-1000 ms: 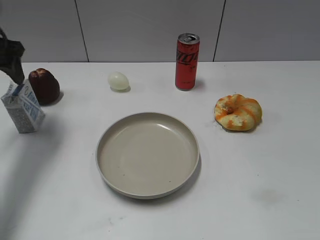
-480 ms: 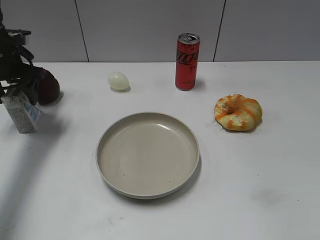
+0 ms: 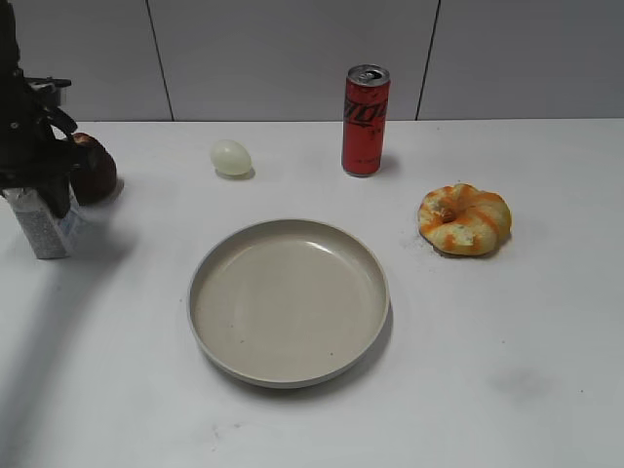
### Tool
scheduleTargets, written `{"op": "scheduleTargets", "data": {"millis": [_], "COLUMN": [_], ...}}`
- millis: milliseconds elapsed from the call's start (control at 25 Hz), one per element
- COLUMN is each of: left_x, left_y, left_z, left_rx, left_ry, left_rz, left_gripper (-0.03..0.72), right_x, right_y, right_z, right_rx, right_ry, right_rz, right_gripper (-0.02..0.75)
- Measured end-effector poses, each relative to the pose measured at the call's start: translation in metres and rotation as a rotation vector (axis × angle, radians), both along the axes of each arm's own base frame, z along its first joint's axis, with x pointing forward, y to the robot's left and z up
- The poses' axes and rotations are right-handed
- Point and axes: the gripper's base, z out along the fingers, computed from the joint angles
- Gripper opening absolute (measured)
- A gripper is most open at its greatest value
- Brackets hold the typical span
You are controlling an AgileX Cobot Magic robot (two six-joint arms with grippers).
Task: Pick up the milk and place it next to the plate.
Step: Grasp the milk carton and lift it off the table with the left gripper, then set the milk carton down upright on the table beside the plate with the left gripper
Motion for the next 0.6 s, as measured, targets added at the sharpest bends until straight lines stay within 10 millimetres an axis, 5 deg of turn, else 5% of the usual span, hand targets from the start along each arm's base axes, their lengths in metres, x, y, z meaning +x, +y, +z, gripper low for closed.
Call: {"op": "scheduleTargets", "data": {"millis": [80,320,600], "left_x": [0.000,-0.003,-0.005], "left_y": [0.000,-0.001,-0.023], "left_z": [0.001,0.006,0.053], "left_rx": [0.000,-0.008,-0.171], "left_ry": [-0.003,0.008,-0.113], "left_rz": [-0.018,-0.134,-0.483], "left_gripper": [0.283,0.283,0.283], "right_x": [0.000,0.000,0.000], "right_y": [0.000,0.000,0.000], "right_z": [0.000,0.000,0.000], "right_rx": [0.000,0.000,0.000], "right_ry": [0.000,0.000,0.000], "right_rz": [0.000,0.000,0.000], "right_gripper": [0.500,0.500,0.500]}}
